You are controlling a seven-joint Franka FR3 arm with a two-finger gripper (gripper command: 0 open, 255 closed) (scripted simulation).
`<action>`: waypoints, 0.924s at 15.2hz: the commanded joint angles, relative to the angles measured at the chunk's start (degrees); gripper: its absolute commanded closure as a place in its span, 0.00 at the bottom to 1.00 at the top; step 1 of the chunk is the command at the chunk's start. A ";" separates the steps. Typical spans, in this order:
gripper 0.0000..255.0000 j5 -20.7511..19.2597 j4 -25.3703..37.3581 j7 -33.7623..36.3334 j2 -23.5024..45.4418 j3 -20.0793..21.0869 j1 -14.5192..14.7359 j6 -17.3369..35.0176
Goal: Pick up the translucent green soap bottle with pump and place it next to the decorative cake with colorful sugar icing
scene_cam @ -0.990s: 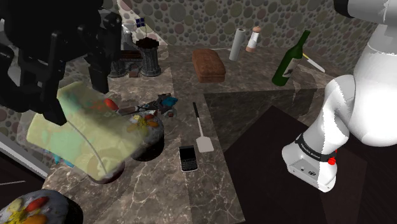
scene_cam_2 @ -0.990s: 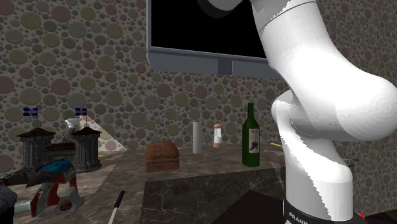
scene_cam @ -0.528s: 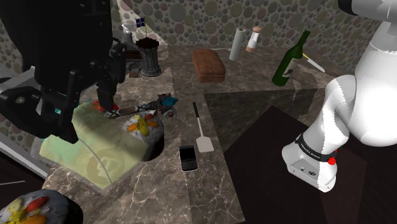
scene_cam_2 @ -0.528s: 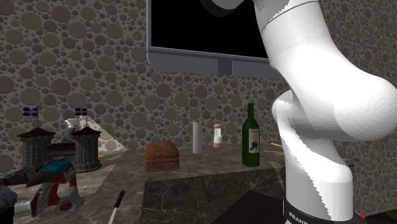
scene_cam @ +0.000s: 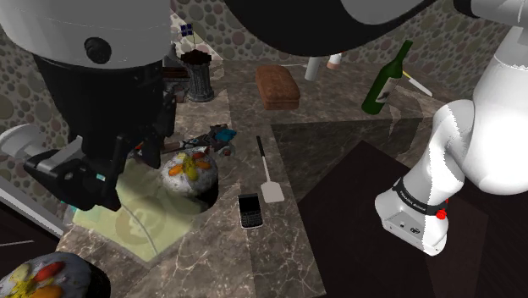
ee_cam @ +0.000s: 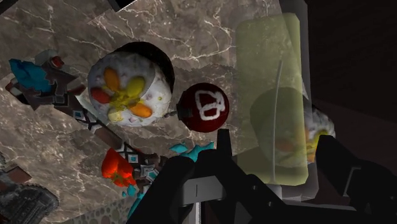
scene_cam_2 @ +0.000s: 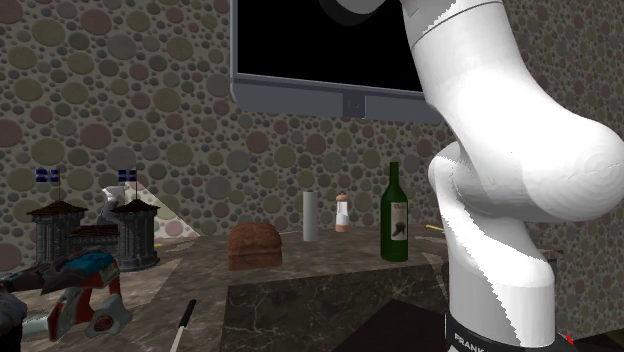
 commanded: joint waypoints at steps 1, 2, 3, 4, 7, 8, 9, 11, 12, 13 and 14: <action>1.00 -0.02 -1.66 0.08 -0.09 -0.05 -0.15 1.63; 1.00 -0.05 -2.43 0.13 -0.08 -0.08 -0.21 2.40; 1.00 -0.09 -3.18 0.19 -0.07 -0.11 -0.26 3.16; 1.00 -0.14 -3.91 0.25 -0.04 -0.14 -0.30 3.91; 1.00 -0.34 -5.99 0.47 0.14 -0.25 -0.40 6.14; 1.00 -0.43 -6.64 0.54 0.23 -0.29 -0.42 6.87; 1.00 -0.52 -7.28 0.63 0.33 -0.33 -0.44 7.59; 1.00 -0.73 -8.51 0.81 0.58 -0.42 -0.46 9.03; 1.00 -0.85 -9.10 0.91 0.72 -0.47 -0.47 9.74; 1.00 -0.98 -9.67 1.01 0.87 -0.52 -0.47 10.45; 1.00 -1.11 -10.23 1.12 1.04 -0.57 -0.46 11.15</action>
